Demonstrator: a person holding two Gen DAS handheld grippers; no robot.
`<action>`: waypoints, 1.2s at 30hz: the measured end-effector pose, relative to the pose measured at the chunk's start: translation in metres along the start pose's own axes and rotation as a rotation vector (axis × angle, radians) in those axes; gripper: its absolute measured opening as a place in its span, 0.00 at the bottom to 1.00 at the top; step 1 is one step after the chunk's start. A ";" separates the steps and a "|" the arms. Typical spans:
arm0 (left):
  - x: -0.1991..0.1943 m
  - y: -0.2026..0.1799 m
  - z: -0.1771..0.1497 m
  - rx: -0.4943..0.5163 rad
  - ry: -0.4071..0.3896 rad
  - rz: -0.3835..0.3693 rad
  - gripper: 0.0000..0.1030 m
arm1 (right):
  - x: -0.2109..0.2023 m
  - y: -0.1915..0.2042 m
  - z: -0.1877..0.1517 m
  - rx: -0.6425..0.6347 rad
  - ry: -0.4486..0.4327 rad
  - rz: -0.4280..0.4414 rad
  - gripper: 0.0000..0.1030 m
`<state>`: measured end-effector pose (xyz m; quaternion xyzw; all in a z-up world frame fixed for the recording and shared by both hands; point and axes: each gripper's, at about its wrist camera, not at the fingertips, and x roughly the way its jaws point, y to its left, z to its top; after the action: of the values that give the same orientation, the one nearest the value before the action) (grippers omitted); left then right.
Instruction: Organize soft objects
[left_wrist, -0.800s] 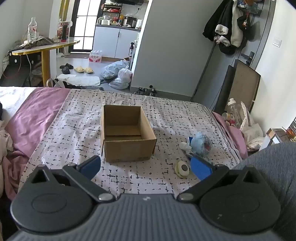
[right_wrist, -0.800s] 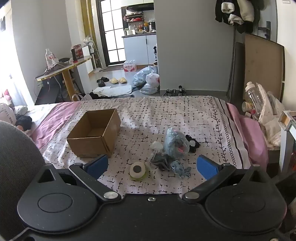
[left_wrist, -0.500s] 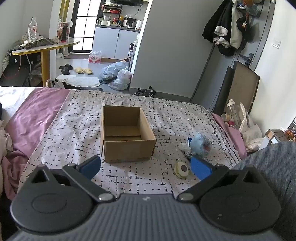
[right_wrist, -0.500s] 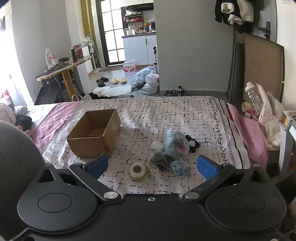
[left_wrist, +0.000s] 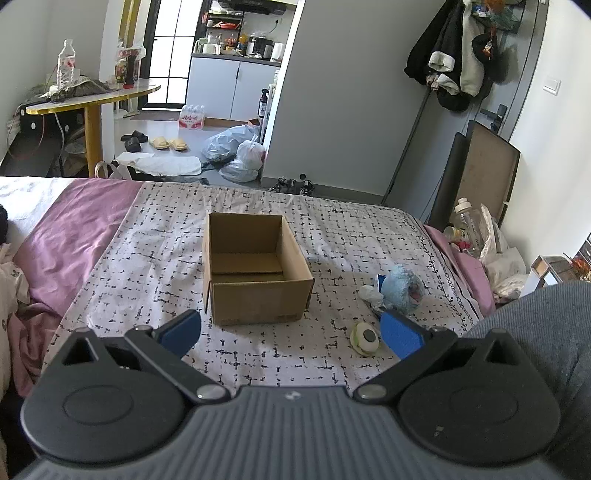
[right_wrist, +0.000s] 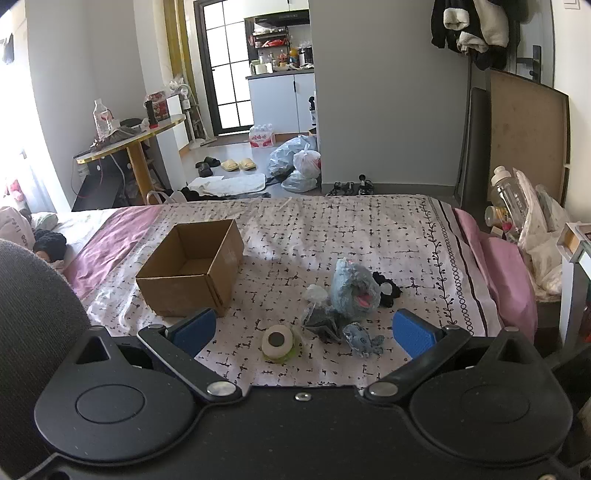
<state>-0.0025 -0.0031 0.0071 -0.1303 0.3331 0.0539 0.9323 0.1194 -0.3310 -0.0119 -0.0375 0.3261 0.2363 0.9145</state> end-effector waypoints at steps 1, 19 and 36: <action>0.000 0.000 0.000 0.000 0.000 0.000 1.00 | 0.000 0.000 -0.001 0.000 0.001 -0.001 1.00; 0.000 0.000 -0.001 -0.003 -0.005 -0.001 1.00 | -0.001 0.001 -0.001 -0.010 -0.004 -0.004 1.00; -0.002 0.003 -0.002 -0.002 -0.009 0.001 1.00 | -0.001 0.002 0.000 -0.018 -0.005 -0.007 1.00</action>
<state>-0.0058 -0.0012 0.0057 -0.1308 0.3289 0.0552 0.9336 0.1177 -0.3295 -0.0110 -0.0461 0.3218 0.2363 0.9157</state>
